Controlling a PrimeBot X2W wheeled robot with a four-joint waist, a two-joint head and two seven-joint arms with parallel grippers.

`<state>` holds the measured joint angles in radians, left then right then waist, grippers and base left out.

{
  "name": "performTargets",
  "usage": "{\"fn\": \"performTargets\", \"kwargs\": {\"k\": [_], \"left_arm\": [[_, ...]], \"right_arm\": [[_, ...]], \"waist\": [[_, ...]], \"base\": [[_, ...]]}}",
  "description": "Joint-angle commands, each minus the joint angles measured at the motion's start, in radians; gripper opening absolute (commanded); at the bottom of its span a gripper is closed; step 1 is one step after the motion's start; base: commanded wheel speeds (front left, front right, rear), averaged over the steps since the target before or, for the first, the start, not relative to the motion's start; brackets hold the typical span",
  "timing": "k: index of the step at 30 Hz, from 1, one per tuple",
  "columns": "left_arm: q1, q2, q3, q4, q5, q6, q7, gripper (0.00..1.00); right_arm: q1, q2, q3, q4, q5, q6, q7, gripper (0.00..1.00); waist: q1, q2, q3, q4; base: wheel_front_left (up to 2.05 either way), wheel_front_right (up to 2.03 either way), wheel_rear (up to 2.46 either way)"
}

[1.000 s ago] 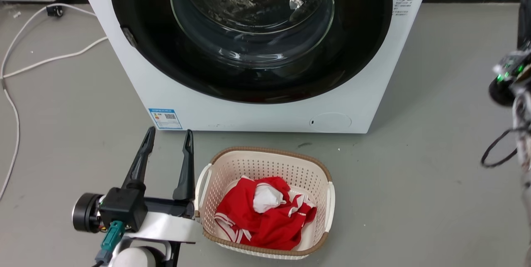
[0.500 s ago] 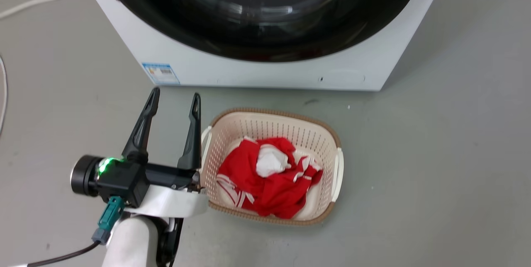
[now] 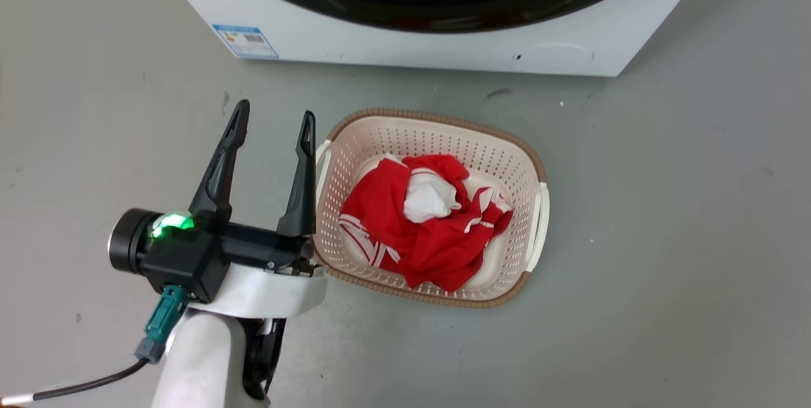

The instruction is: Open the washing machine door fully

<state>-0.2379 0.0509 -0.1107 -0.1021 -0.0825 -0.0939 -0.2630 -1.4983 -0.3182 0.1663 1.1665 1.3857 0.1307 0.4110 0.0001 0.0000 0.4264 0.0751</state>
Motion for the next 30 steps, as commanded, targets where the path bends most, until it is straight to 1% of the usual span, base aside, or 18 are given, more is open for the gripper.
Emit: {"fn": "performTargets", "kwargs": {"k": [1, 10, 15, 18, 25, 30], "left_arm": [[-0.021, -0.001, -0.001, -0.007, 0.001, 0.005, -0.002, 1.0], [-0.05, -0.001, -0.017, -0.006, -0.003, 0.013, -0.002, 1.0], [-0.058, -0.001, -0.025, -0.003, -0.006, 0.016, -0.002, 1.0], [-0.059, -0.001, -0.027, 0.001, -0.007, 0.021, -0.002, 1.0], [-0.066, -0.001, -0.027, 0.009, -0.023, 0.033, -0.002, 1.0], [-0.055, -0.001, -0.023, 0.019, -0.019, 0.037, -0.002, 1.0]], "right_arm": [[-0.022, 0.0, 0.001, 0.01, -0.004, 0.0, 0.006, 0.0], [-0.061, -0.004, 0.008, 0.034, -0.013, 0.0, 0.047, 0.0], [-0.058, 0.014, 0.001, 0.017, 0.012, 0.0, 0.124, 0.0], [-0.038, 0.017, -0.005, -0.004, 0.032, 0.0, 0.179, 0.0], [0.038, -0.012, -0.016, -0.064, 0.062, 0.0, 0.279, 0.0], [0.108, -0.011, -0.011, -0.12, 0.081, 0.0, 0.352, 0.0]], "waist": [[-0.0001, 0.0, 0.026, 0.007], [-0.0001, 0.0, 0.066, 0.016], [-0.0001, 0.0, 0.076, 0.019], [-0.0001, 0.0, 0.075, 0.017], [-0.0001, 0.0, 0.048, 0.012], [-0.0001, 0.0, 0.019, -0.001]], "base": [[0.0, 0.0, 0.0], [0.0, 0.0, 0.0], [0.0, 0.0, 0.0], [0.0, 0.0, 0.0], [0.0, 0.0, 0.0], [0.0, 0.0, 0.0]]}}
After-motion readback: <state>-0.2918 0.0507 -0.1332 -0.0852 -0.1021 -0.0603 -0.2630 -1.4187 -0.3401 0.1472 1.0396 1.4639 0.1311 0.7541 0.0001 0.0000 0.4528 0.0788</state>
